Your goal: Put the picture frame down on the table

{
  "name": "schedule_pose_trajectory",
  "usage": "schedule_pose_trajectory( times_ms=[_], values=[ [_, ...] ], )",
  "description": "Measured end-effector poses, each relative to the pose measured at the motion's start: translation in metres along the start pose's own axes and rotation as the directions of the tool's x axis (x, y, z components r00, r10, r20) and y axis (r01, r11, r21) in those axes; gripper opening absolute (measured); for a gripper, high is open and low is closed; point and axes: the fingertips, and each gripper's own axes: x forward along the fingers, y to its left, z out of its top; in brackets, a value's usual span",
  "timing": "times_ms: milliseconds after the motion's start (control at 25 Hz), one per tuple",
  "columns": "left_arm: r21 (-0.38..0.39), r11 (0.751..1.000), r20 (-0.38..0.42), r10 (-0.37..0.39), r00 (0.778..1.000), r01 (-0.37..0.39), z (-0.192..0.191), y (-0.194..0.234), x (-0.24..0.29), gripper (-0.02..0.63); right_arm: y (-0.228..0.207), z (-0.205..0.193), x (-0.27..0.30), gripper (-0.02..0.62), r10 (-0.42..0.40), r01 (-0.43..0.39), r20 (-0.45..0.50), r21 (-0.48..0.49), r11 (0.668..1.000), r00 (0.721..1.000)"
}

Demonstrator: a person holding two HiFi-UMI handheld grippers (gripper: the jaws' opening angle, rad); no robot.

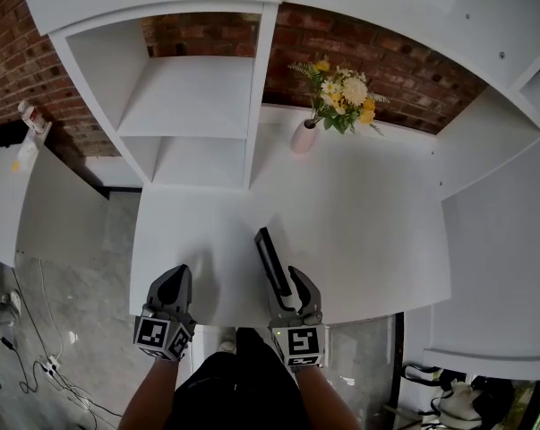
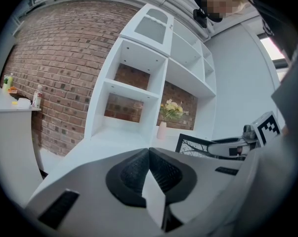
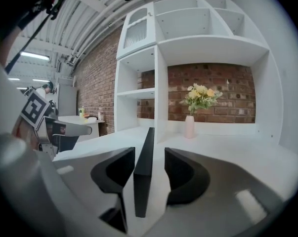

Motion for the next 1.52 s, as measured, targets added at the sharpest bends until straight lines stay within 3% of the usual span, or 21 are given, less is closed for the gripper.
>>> schedule_pose_trajectory(
  times_ms=[80, 200, 600, 920, 1280, 1360, 1440, 1520],
  values=[
    [-0.002, 1.000, 0.001, -0.002, 1.000, 0.002, 0.000, 0.000, 0.001, -0.006, -0.001, 0.004, -0.004, 0.169, -0.012, 0.012, 0.006, -0.022, 1.000, 1.000],
    [-0.003, 1.000, -0.002, -0.011, 1.000, 0.011, -0.001, -0.001, 0.002, -0.006, -0.003, 0.008, -0.007, 0.079, -0.033, 0.034, 0.009, -0.043, 0.998, 0.999],
    [0.007, 0.999, -0.014, -0.044, 0.999, 0.044, 0.004, -0.006, 0.007, -0.006, -0.053, -0.017, -0.007, 0.099, -0.118, 0.126, -0.070, 0.124, 0.984, 0.991],
    [0.008, 0.999, -0.018, -0.035, 0.999, 0.035, 0.004, -0.001, 0.010, -0.006, -0.056, -0.029, 0.014, 0.121, -0.071, 0.093, -0.129, 0.172, 0.981, 0.989],
    [0.012, 1.000, 0.000, 0.001, 1.000, -0.001, 0.007, 0.009, 0.013, -0.006, -0.022, -0.058, 0.042, 0.137, 0.032, 0.008, -0.290, 0.135, 0.991, 0.957],
    [0.009, 1.000, 0.002, 0.010, 1.000, -0.010, 0.007, 0.012, 0.012, -0.006, -0.015, -0.064, 0.049, 0.133, 0.028, 0.003, -0.336, 0.090, 0.996, 0.941],
    [0.008, 1.000, -0.003, 0.020, 1.000, -0.020, 0.007, 0.016, 0.011, -0.006, -0.008, -0.067, 0.055, 0.072, 0.021, -0.009, -0.369, 0.035, 0.999, 0.929],
    [0.005, 1.000, -0.002, 0.029, 1.000, -0.029, 0.007, 0.019, 0.009, -0.006, -0.003, -0.068, 0.058, 0.074, 0.027, -0.024, -0.374, 0.013, 1.000, 0.927]
  ],
)
